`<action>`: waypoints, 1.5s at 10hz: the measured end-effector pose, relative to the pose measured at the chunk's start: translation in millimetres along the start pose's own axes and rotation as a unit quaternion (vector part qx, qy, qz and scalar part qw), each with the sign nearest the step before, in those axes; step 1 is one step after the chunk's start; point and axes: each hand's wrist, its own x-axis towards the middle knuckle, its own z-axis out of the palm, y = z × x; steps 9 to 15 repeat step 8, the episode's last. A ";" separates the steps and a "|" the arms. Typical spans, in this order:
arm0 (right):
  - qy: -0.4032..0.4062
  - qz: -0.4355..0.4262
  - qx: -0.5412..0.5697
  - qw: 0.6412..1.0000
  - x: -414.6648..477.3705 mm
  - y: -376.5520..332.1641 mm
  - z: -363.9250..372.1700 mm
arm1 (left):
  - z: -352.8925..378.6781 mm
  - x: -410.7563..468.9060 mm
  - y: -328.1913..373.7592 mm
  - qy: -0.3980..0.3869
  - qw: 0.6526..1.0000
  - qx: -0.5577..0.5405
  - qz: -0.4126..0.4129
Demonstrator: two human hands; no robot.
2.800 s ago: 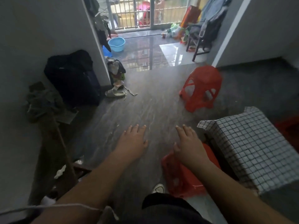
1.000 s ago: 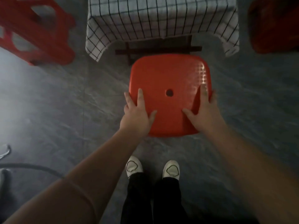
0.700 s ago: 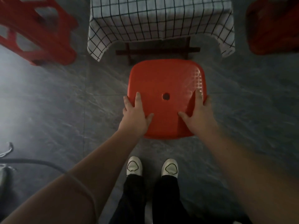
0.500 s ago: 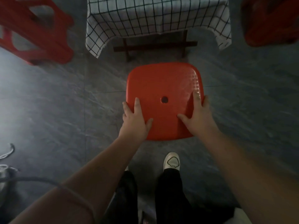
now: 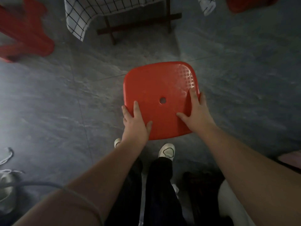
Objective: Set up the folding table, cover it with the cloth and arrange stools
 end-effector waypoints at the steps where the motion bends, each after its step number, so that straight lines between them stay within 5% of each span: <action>1: -0.007 0.007 0.004 1.000 -14.4 8.7 6.2 | 8.8 -14.3 -6.9 -0.001 1.000 -0.012 -0.007; 5: -0.018 0.008 -0.007 1.000 -38.7 26.2 13.5 | 28.9 -47.0 -13.5 0.003 0.999 0.004 -0.034; 8: -0.025 0.005 -0.138 0.990 -62.0 -12.5 -31.7 | -21.0 -56.9 4.3 -0.049 0.998 0.045 -0.002; 15: -0.025 0.005 -0.138 0.990 -62.0 -12.5 -31.7 | -21.0 -56.9 4.3 -0.049 0.998 0.045 -0.002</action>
